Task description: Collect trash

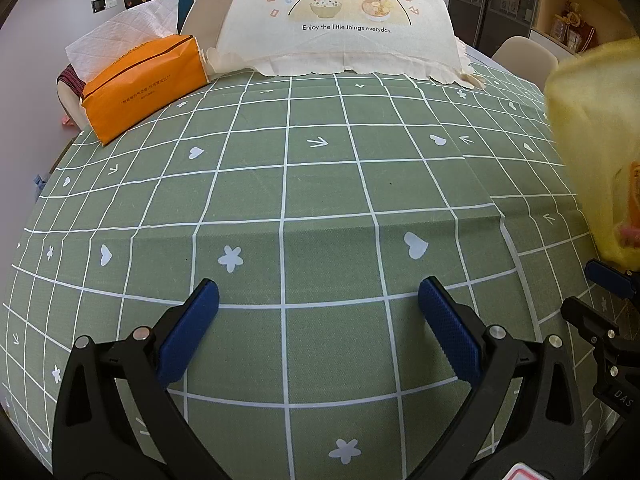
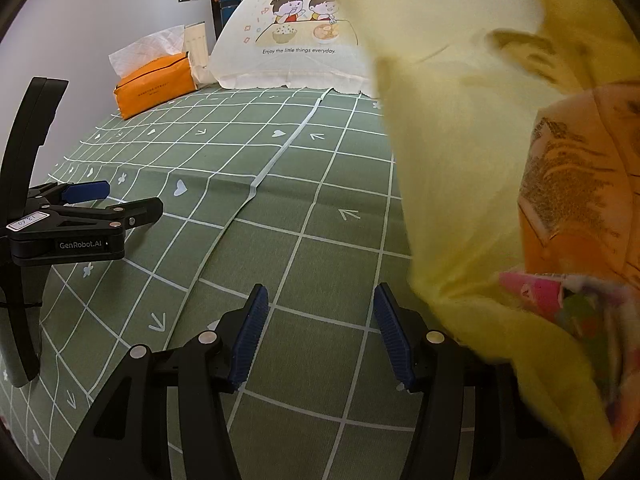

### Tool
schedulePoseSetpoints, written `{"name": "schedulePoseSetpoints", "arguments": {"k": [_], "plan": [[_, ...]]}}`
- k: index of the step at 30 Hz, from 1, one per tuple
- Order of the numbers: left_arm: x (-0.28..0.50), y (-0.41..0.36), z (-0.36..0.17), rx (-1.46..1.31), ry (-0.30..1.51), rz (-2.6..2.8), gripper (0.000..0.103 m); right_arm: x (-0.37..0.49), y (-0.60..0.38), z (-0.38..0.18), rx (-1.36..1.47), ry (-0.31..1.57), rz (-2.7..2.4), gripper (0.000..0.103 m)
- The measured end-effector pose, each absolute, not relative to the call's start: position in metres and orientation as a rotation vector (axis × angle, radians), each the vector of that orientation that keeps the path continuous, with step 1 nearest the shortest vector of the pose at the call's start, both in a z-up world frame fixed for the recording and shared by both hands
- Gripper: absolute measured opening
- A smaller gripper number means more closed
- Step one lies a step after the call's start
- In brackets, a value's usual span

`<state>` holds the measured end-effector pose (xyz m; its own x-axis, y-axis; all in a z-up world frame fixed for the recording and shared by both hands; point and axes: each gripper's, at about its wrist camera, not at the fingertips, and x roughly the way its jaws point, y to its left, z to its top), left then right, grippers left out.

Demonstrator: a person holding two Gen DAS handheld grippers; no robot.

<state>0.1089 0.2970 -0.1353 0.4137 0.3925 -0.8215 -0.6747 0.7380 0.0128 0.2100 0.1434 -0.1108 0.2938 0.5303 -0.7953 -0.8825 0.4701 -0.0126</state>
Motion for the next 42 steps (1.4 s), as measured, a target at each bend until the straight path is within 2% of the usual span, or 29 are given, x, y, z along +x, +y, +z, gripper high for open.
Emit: {"name": "schedulePoseSetpoints", "arguments": {"k": [42], "plan": [[0.1092, 0.2966, -0.135, -0.347, 0.923, 0.686, 0.095, 0.2099, 0.1426, -0.111, -0.506, 0.818, 0.995, 0.052]]}}
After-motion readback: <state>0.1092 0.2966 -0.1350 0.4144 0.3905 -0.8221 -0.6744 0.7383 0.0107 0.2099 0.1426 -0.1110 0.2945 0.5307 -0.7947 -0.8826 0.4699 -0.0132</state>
